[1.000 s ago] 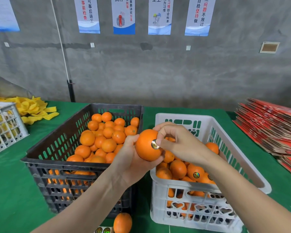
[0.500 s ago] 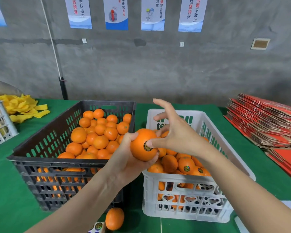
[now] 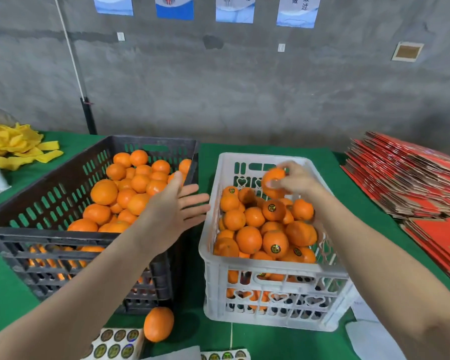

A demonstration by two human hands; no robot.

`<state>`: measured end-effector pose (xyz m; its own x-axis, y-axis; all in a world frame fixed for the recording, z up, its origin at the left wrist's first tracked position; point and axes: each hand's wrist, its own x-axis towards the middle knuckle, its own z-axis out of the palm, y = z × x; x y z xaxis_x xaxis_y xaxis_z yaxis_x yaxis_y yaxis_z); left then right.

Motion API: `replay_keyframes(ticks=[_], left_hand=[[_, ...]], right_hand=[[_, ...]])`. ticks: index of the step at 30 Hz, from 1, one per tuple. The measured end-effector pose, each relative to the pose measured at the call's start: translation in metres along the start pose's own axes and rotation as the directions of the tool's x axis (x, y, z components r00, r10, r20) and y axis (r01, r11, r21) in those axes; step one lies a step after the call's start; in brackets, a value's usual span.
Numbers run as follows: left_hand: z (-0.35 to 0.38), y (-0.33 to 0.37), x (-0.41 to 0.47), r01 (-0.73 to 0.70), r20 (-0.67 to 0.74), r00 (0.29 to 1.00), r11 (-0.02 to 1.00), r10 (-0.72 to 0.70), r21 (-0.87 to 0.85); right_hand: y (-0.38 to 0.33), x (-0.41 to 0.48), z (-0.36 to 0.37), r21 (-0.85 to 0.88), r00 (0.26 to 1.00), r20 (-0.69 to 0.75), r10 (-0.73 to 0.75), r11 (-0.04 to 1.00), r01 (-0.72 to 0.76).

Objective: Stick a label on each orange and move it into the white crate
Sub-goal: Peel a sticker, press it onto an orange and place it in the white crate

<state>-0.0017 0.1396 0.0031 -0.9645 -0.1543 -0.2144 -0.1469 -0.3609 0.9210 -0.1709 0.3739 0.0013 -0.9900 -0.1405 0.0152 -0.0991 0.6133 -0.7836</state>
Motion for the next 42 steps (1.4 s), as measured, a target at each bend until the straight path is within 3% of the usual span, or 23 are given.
replay_keyframes(ticks=[2,4,9,13,18,24,27,29,32,34,36,37,39,41,42], left_hand=[[-0.015,-0.009,0.0,0.007,-0.032,0.999,1.0,-0.007,0.005],[-0.022,-0.016,0.0,0.012,-0.058,0.998,1.0,-0.012,0.004],[-0.025,-0.02,0.005,-0.004,-0.093,0.996,1.0,0.005,0.007],[-0.029,-0.017,0.005,-0.01,-0.105,0.994,1.0,0.009,-0.009],[-0.028,-0.001,0.009,-0.03,-0.133,0.991,0.999,0.032,0.018],[-0.023,0.009,0.008,-0.021,-0.124,0.992,0.999,0.026,0.045],[-0.026,0.01,0.009,-0.011,-0.119,0.993,1.0,0.014,0.03],[-0.033,0.011,0.01,-0.007,-0.107,0.994,0.999,0.01,0.034],[-0.053,0.021,0.012,-0.028,-0.117,0.992,0.988,0.046,0.154],[-0.077,0.033,0.016,-0.08,-0.155,0.978,0.936,0.14,0.343],[-0.109,0.048,0.022,-0.099,-0.172,0.958,0.83,0.228,0.549],[-0.127,0.055,0.027,-0.09,-0.172,0.953,0.776,0.249,0.624],[-0.163,0.068,0.04,-0.033,-0.181,0.955,0.693,0.234,0.721],[-0.193,0.079,0.062,0.018,-0.177,0.96,0.586,0.215,0.81],[-0.205,0.084,0.075,0.029,-0.152,0.964,0.485,0.216,0.874]], right_hand=[[0.032,0.022,0.009,-0.122,0.994,-0.066,0.087,0.988,-0.094],[0.05,0.039,0.021,-0.133,0.988,-0.113,0.102,0.984,-0.117],[0.06,0.076,0.05,-0.314,0.984,-0.11,-0.141,0.944,0.1],[0.066,0.094,0.057,-0.365,0.999,0.012,0.037,0.93,-0.03],[0.075,0.096,0.072,-0.518,0.966,0.17,0.196,0.851,-0.082],[0.067,0.082,0.061,-0.618,0.958,0.192,0.213,0.784,-0.05],[0.038,0.072,0.05,-0.594,0.974,0.204,0.095,0.803,0.046],[0.006,0.058,0.053,-0.529,0.974,0.192,-0.119,0.824,0.204],[-0.055,0.009,0.083,-0.285,0.845,0.118,-0.521,0.798,0.531],[-0.092,-0.028,0.113,-0.192,0.66,0.212,-0.721,0.631,0.752],[-0.115,-0.045,0.144,-0.175,0.528,0.41,-0.744,0.504,0.846],[-0.122,-0.044,0.157,-0.197,0.519,0.502,-0.692,0.493,0.847],[-0.136,-0.03,0.179,-0.295,0.587,0.598,-0.545,0.532,0.794],[-0.149,-0.009,0.199,-0.377,0.682,0.582,-0.443,0.596,0.709],[-0.155,0.001,0.209,-0.401,0.714,0.568,-0.411,0.619,0.675]])
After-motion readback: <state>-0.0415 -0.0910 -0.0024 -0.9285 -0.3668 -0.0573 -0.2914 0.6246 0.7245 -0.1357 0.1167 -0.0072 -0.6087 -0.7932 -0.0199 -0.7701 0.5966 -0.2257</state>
